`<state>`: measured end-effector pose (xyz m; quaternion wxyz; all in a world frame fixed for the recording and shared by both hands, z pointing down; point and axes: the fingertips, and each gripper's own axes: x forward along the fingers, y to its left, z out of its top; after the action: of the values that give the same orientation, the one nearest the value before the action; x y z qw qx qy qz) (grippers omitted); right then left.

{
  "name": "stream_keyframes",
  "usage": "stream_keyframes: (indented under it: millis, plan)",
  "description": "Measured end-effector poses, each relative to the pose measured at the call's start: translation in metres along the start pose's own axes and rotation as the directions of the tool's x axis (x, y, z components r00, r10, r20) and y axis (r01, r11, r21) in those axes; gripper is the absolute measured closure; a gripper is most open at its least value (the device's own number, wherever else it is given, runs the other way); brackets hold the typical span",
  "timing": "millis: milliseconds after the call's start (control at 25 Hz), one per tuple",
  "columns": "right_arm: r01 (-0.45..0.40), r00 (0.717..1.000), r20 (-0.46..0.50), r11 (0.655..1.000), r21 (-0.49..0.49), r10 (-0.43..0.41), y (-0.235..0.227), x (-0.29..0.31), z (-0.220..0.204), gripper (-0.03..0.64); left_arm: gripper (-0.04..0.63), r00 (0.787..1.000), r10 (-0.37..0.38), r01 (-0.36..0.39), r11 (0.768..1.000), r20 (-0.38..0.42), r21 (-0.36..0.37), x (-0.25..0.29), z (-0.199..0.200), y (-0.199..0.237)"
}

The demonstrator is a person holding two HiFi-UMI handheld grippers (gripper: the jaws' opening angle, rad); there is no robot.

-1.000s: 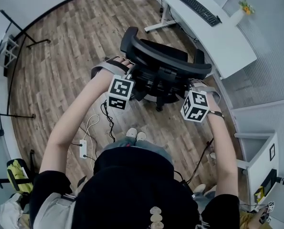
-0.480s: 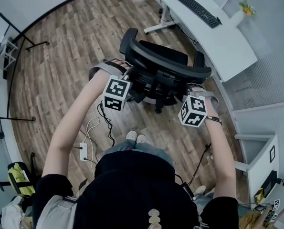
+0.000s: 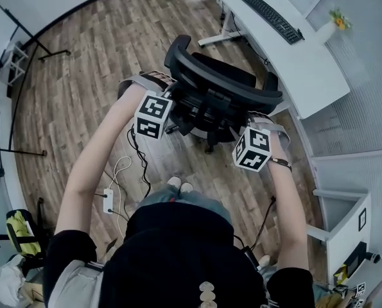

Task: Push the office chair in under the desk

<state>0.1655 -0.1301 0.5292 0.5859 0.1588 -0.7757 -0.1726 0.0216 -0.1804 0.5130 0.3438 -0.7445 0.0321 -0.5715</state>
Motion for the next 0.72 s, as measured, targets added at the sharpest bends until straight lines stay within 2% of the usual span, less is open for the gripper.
stream_keyframes:
  millis: [440,720]
  plan:
    - [0.008,1.0,-0.004,1.0,0.005,-0.008,-0.007,0.002,0.002,0.515,0.449,1.0,-0.005,0.004,1.0,-0.017,-0.028,0.003,-0.006,0.005]
    - [0.021,1.0,-0.023,0.999,0.041,-0.02,-0.02,0.019,0.003,0.517,0.448,1.0,0.003,-0.004,1.0,-0.027,-0.014,0.02,-0.022,0.02]
